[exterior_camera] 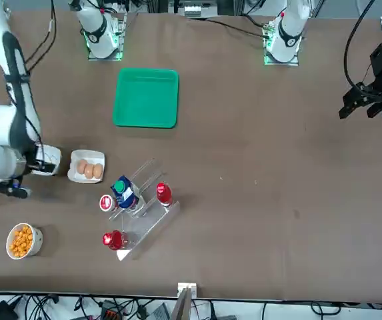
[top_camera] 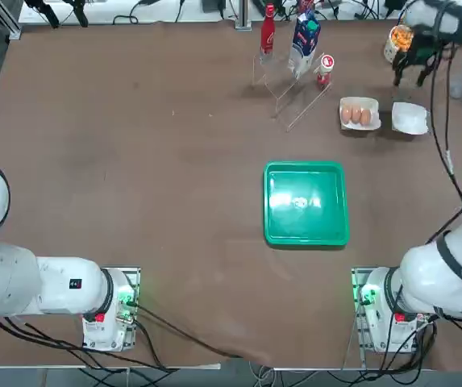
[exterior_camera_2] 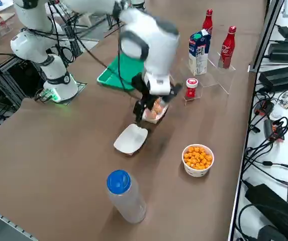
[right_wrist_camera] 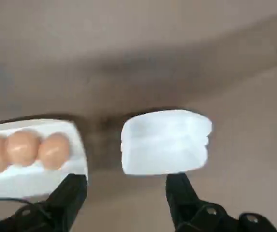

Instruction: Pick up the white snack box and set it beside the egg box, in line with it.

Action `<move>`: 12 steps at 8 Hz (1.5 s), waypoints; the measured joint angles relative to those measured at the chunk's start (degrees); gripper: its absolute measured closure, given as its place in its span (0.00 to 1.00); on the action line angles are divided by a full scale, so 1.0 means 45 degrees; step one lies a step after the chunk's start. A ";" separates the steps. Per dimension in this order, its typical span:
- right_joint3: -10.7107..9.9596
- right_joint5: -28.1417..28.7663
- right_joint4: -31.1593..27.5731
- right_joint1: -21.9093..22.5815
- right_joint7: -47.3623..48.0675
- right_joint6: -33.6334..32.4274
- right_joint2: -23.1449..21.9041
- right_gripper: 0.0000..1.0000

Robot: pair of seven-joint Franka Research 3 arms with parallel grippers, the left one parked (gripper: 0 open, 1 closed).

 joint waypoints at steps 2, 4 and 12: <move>0.1005 0.0292 0.1377 0.0037 -0.0200 -0.1759 -0.1353 0.00; 0.2081 0.1217 0.3167 0.0114 -0.0204 -0.4219 -0.1928 0.00; -0.1068 0.2397 -0.0663 0.2383 -0.3041 -0.3891 -0.5532 0.00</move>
